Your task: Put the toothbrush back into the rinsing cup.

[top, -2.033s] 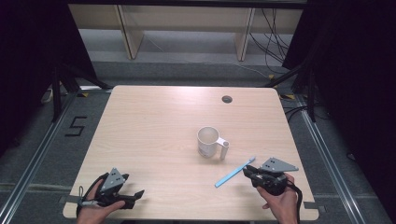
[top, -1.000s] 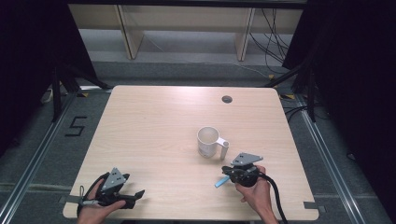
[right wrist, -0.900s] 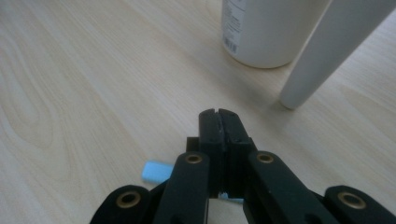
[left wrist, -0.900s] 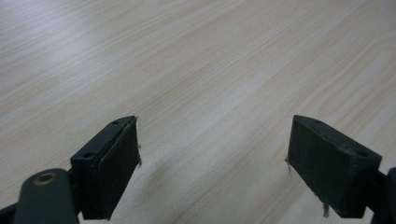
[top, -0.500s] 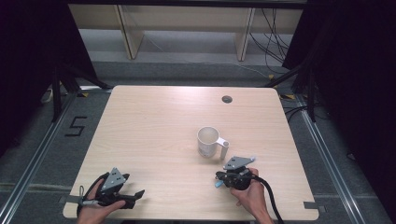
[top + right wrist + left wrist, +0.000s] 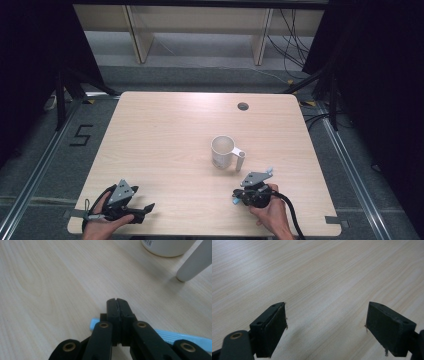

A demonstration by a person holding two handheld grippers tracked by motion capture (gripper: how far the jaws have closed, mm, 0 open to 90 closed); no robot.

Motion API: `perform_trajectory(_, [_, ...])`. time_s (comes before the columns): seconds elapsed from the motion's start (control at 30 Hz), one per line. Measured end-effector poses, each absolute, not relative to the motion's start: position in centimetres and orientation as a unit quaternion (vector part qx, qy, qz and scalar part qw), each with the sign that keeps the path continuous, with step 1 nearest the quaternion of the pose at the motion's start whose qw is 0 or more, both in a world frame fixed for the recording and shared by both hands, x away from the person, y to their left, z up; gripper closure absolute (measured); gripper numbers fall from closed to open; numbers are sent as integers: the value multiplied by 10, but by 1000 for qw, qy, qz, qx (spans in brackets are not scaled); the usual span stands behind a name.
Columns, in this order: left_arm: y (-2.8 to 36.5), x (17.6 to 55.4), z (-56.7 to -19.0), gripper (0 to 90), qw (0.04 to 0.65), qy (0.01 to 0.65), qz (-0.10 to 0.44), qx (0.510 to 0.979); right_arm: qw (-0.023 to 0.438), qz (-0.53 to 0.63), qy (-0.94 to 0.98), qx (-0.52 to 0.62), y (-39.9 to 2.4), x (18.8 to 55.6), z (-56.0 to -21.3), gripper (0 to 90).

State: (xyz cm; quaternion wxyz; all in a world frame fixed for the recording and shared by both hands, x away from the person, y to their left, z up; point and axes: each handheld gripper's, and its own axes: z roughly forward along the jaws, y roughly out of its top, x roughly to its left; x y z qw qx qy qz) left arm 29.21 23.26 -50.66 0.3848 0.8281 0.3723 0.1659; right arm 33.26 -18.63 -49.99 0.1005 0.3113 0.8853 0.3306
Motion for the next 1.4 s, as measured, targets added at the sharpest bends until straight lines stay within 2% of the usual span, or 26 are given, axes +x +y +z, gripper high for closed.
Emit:
perform_trajectory(0.33, [232, 292, -507, 160, 388, 372, 164, 827, 93, 320, 888, 317, -204, 318, -498, 897])
perform_trajectory(0.9, [231, 292, -507, 160, 395, 380, 165, 820, 112, 307, 882, 339, -247, 301, -497, 897])
perform_trajectory(1.1, [231, 292, -507, 160, 395, 380, 165, 820, 134, 306, 875, 350, -260, 299, -497, 897])
perform_trajectory(1.2, [231, 292, -507, 160, 395, 380, 165, 820, 120, 297, 874, 365, -265, 297, -495, 898])
perform_trajectory(1.4, [232, 292, -507, 160, 394, 380, 164, 820, 137, 297, 869, 372, -274, 296, -495, 897])
